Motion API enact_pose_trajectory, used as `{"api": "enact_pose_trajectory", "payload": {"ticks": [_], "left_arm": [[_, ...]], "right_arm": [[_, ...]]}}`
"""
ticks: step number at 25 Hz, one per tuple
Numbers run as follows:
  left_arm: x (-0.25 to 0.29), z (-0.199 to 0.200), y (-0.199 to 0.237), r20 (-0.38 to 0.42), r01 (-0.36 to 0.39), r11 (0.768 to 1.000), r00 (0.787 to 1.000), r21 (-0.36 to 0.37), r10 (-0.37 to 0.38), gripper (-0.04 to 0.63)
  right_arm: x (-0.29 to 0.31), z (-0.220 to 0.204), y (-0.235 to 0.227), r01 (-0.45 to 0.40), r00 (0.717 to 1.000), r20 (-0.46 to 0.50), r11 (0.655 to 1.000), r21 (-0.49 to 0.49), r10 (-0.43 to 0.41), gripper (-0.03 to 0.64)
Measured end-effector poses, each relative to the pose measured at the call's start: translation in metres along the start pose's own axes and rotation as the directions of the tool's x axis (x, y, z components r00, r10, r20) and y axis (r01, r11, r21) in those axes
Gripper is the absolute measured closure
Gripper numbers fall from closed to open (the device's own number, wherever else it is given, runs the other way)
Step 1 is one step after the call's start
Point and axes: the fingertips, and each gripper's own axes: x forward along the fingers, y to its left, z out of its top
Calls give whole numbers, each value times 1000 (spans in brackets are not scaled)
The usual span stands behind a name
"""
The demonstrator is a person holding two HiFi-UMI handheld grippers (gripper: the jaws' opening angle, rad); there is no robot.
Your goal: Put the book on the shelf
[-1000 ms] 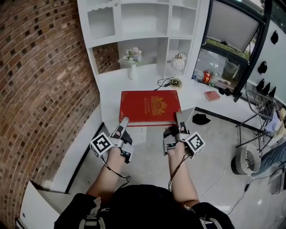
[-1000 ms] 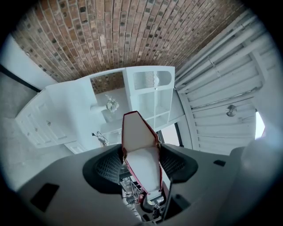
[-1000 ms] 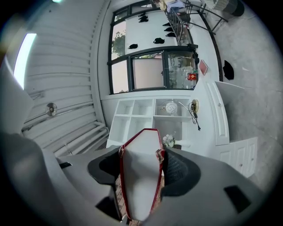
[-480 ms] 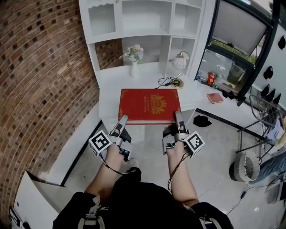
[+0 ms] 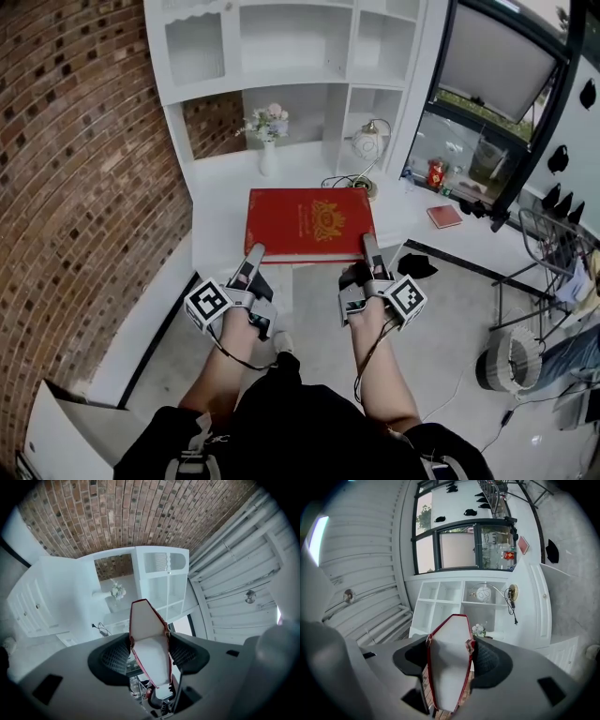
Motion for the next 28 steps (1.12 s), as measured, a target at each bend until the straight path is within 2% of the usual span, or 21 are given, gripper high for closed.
{"api": "enact_pose_trajectory", "payload": {"ticks": [2, 5, 10, 21, 26, 28], "left_arm": [[17, 2, 12, -10, 5, 1000, 1000, 4, -5, 328], [71, 15, 13, -22, 12, 999, 1000, -29, -12, 328], [141, 43, 31, -29, -28, 999, 999, -28, 27, 328], [266, 138, 81, -13, -37, 999, 999, -10, 36, 328], [317, 175, 90, 9, 15, 999, 1000, -34, -15, 328], [331, 187, 98, 8, 7, 1000, 1000, -22, -7, 328]], "right_arm": [[14, 8, -10, -9, 1000, 13, 1000, -12, 9, 345], [60, 34, -17, 20, 1000, 18, 1000, -23, -19, 345], [135, 58, -27, 29, 999, 19, 1000, -10, -28, 345], [302, 65, -70, 19, 1000, 0, 1000, 11, -19, 345], [367, 66, -86, 20, 1000, -18, 1000, 11, -20, 345], [386, 67, -92, 22, 1000, -18, 1000, 15, -21, 345]]}}
